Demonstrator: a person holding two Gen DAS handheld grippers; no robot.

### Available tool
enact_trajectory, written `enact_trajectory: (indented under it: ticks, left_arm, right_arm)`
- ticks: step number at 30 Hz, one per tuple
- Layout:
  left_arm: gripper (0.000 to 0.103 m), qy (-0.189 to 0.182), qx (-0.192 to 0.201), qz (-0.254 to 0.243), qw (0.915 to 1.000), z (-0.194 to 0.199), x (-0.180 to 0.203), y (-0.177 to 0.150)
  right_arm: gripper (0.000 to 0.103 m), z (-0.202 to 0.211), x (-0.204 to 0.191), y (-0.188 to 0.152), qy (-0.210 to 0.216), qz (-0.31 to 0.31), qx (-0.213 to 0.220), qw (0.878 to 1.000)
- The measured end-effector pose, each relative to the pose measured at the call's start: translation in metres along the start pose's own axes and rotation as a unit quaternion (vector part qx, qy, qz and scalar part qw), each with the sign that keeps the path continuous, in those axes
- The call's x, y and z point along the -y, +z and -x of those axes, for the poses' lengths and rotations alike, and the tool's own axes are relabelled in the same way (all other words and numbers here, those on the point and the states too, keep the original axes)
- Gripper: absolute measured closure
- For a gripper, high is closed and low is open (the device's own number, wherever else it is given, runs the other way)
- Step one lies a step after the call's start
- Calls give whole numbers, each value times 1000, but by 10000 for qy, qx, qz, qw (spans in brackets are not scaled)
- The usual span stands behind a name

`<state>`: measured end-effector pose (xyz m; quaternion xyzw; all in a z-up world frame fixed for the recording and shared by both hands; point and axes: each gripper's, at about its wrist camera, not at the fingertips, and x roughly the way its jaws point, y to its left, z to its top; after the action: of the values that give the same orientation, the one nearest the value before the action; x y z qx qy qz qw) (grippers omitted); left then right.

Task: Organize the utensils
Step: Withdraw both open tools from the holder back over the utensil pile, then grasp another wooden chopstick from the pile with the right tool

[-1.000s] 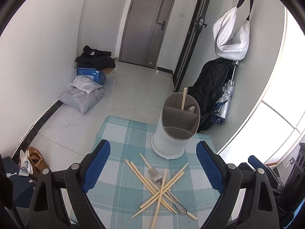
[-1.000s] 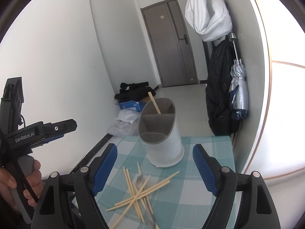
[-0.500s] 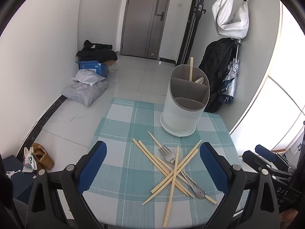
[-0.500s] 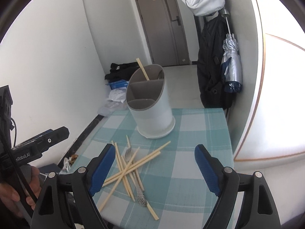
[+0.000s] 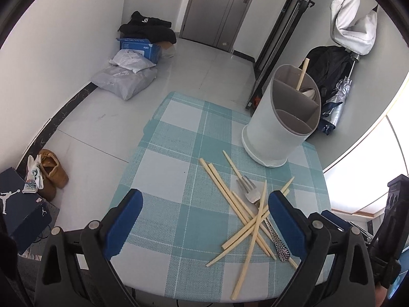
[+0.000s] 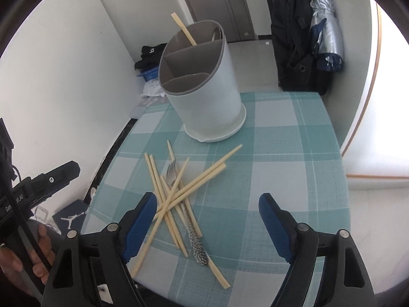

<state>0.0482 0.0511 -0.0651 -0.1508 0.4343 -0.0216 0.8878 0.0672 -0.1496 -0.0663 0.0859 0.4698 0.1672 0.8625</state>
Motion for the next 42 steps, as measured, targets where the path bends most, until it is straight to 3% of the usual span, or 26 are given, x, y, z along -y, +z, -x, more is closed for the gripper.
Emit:
enact_trajectory:
  ticks: [3,6,10,16,23,29,36,42]
  left_arm:
    - [6,-8,-136,106,9999,-3,-7,2]
    - [6,-44,-265,255,9993,-6,-15,4]
    - [6,-45,-394,434,9983,-8,-27,5]
    - [6,-146,-444,748,9961,-5,-43,8]
    - [6,-327,-623,1060,9919,-9,-53,9]
    - [6,-346,-671,1258,9892,-10,-62,9]
    - [6,-286,-725,1245,9892,-14,-61,7]
    - [6,-268,-831,1101,9901,-21,-51,2]
  right_arm:
    - [36,-17,-6,7,129,-35,-316,9994]
    - [50,-30,-15,17,152,71,-515,9985]
    - [60,-57,-19,33,834,-299,-956,9915]
    - [68,-81,-24,46,241,-245,-1108,9932]
    - [77,-97,-13,47,287,-640,-1292,9891]
    - [97,-98,-7,46,393,-877,-1266,9873]
    - [99,-86,-7,50,568,-757,-914,9913]
    - [99,-52,-3,51,635,-569,-343,9958]
